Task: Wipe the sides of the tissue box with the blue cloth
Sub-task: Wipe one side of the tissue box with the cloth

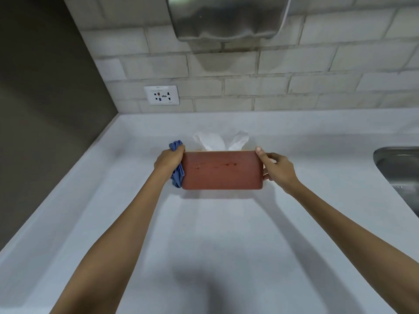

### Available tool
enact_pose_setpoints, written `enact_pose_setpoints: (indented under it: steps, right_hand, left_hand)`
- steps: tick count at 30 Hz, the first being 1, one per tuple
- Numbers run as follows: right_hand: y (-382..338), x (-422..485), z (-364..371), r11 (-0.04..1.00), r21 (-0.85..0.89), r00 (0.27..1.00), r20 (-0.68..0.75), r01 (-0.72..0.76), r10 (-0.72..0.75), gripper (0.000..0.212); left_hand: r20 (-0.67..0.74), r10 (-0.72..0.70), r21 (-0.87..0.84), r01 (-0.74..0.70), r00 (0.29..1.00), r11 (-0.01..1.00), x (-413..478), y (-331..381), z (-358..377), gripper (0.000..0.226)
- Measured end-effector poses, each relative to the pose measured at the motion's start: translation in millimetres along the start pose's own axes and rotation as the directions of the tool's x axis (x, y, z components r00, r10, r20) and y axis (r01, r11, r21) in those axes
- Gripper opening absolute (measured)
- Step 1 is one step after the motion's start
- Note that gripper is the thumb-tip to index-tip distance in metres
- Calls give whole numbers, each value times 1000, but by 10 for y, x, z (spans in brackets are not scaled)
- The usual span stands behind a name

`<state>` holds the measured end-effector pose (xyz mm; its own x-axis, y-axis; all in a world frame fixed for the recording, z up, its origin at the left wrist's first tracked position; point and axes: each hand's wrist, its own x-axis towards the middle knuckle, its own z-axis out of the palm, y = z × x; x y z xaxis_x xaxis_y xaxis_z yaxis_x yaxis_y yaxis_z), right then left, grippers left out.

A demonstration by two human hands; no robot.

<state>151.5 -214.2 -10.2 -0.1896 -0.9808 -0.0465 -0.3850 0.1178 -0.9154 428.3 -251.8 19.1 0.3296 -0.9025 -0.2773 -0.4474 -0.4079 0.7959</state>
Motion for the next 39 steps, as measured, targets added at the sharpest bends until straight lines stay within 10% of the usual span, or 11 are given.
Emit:
enact_pose_setpoints:
  steps: [14, 28, 34, 39]
  right_hand:
    - [-13, 213, 120, 993, 118, 935, 352, -9, -33, 80]
    - [163, 521, -7, 924, 312, 883, 467, -223, 55, 48]
    - [195, 581, 1, 915, 323, 881, 469, -242, 67, 48]
    - [195, 572, 20, 894, 357, 875, 478, -272, 75, 54]
  left_hand:
    - [-107, 123, 40, -119, 987, 992, -125, 19, 9, 42]
    - [-165, 122, -487, -189, 979, 853, -316, -139, 458, 32]
    - [-428, 546, -177, -659, 720, 731, -424, -331, 404, 30]
    - [-219, 785, 206, -759, 580, 618, -473, -404, 408, 48]
